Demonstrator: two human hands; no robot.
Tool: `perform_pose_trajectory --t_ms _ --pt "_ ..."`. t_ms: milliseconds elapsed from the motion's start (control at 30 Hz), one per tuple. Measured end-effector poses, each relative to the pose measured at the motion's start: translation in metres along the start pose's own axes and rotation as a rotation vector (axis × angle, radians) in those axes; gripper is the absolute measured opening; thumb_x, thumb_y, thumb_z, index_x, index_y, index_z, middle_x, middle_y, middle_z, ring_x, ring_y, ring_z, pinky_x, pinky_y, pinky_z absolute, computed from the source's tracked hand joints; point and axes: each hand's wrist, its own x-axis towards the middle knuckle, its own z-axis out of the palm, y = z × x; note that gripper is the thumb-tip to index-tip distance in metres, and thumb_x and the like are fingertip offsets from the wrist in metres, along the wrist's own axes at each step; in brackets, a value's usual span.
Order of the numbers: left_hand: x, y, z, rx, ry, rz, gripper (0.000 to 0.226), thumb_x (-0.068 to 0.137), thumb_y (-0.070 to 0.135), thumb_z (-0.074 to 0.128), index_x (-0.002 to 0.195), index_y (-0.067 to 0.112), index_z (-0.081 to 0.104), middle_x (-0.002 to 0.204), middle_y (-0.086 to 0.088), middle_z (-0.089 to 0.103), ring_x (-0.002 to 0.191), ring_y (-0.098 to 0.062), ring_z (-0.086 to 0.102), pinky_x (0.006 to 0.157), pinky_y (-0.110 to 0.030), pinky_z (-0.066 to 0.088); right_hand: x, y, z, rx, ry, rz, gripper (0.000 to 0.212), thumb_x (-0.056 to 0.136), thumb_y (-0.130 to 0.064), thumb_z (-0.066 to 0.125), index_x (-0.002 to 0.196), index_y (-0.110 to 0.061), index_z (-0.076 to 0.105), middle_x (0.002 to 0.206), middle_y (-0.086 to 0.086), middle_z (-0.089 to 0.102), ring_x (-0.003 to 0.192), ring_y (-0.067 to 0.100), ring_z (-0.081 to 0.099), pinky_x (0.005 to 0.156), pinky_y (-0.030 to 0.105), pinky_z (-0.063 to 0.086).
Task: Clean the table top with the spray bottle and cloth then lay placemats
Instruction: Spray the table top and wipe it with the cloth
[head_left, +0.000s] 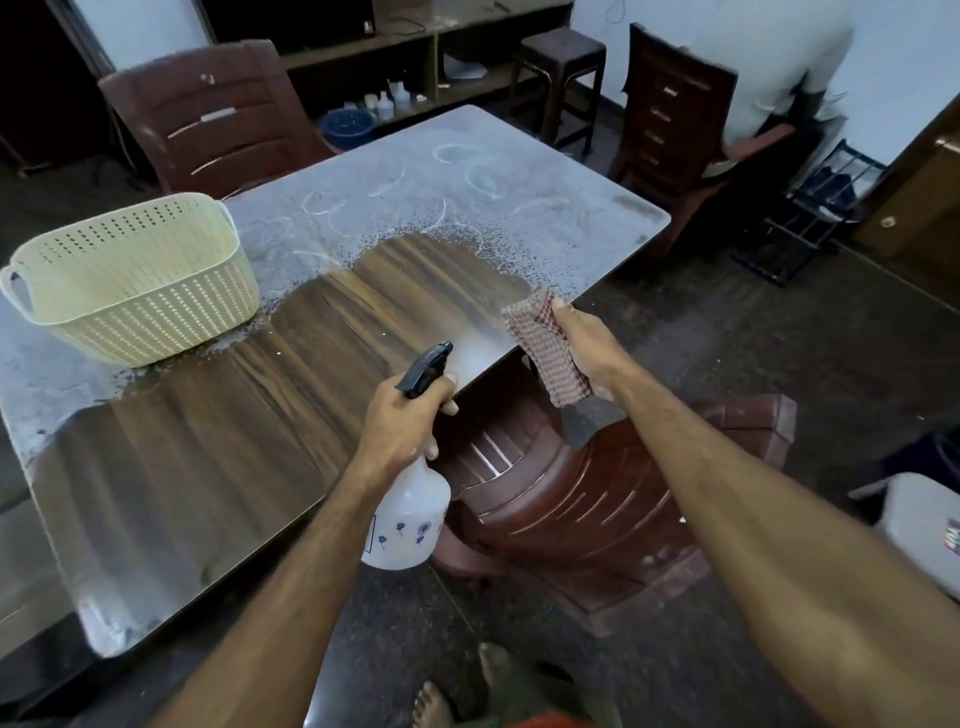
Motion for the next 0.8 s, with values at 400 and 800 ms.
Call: perform_pose_trajectory --t_ms 400,800 --pt "-0.008 0.033 0.114 0.026 0.115 0.029 0.025 0.094 0.028 0.063 0.096 0.003 0.067 0.085 -0.009 0.074 0.033 -0.02 0.046 0.044 -0.026 0.041 -0.009 0.007 -0.101 0.023 -0.096 0.001 0.037 0.104 -0.041 0.043 0.11 -0.016 0.07 0.111 0.009 0.073 0.106 0.027 0.067 0.101 0.045 0.051" --pt "0.003 0.066 0.234 0.067 0.218 0.045 0.023 0.095 0.028 0.062 0.095 0.005 0.065 0.085 -0.009 0.073 0.036 -0.023 0.048 0.045 -0.026 0.041 0.016 0.001 -0.217 0.05 -0.178 -0.017 0.04 0.106 -0.039 0.04 0.108 -0.013 0.07 0.105 0.008 0.075 0.103 0.025 0.07 0.094 0.038 0.053"
